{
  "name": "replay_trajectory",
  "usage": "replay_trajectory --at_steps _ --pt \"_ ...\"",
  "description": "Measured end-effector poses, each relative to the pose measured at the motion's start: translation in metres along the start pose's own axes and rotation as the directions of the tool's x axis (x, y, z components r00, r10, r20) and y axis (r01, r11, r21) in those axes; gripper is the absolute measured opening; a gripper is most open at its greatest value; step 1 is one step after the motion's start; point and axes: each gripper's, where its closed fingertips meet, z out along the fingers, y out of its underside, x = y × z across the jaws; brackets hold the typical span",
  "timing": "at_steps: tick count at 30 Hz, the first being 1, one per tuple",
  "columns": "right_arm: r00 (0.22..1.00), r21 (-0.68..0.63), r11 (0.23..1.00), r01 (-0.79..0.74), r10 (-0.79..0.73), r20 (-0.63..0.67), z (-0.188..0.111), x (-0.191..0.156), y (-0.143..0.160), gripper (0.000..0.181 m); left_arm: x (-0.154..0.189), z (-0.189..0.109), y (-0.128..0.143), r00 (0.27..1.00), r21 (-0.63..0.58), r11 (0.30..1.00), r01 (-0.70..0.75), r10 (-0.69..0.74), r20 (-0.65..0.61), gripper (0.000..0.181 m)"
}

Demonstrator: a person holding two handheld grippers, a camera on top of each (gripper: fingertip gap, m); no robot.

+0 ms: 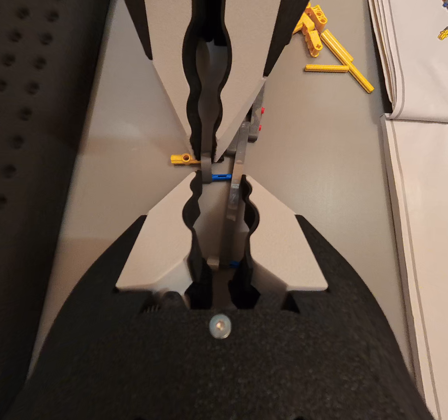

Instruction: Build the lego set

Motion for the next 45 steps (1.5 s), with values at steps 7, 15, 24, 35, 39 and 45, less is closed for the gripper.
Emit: replay_trajectory --at_steps 7,15,24,35,39,45 --pt "1.0 0.01 1.0 -0.003 0.003 0.007 0.0003 -0.0001 -0.0007 0.031 -0.001 -0.0002 0.0006 0.998 -0.015 0.999 -0.04 0.04 -0.053 0.007" --pt "1.0 0.026 1.0 0.003 -0.003 -0.002 0.0005 0.0003 -0.0002 0.031 -0.0017 -0.0002 0.0004 0.996 -0.015 0.997 -0.072 0.071 -0.054 0.007" --pt "1.0 0.011 1.0 0.004 -0.004 -0.02 0.0007 0.0009 0.0006 0.031 -0.0035 -0.0003 0.0009 0.996 -0.02 0.996 -0.082 0.081 -0.038 0.006" --pt "1.0 0.025 1.0 -0.006 0.007 -0.029 0.0007 0.001 0.0011 0.03 -0.0046 0.0004 0.0008 0.995 0.009 0.996 -0.087 0.088 -0.046 0.006" --pt "0.999 0.017 1.0 -0.021 0.022 -0.043 0.0009 0.001 0.0011 0.03 -0.0052 0.0005 0.0012 0.994 0.008 0.995 -0.099 0.099 -0.04 0.006" --pt "0.999 0.036 0.999 -0.013 0.015 -0.044 0.0006 0.0028 0.0007 0.031 -0.0053 0.0009 0.0003 0.994 0.014 0.995 -0.102 0.102 -0.024 0.006"
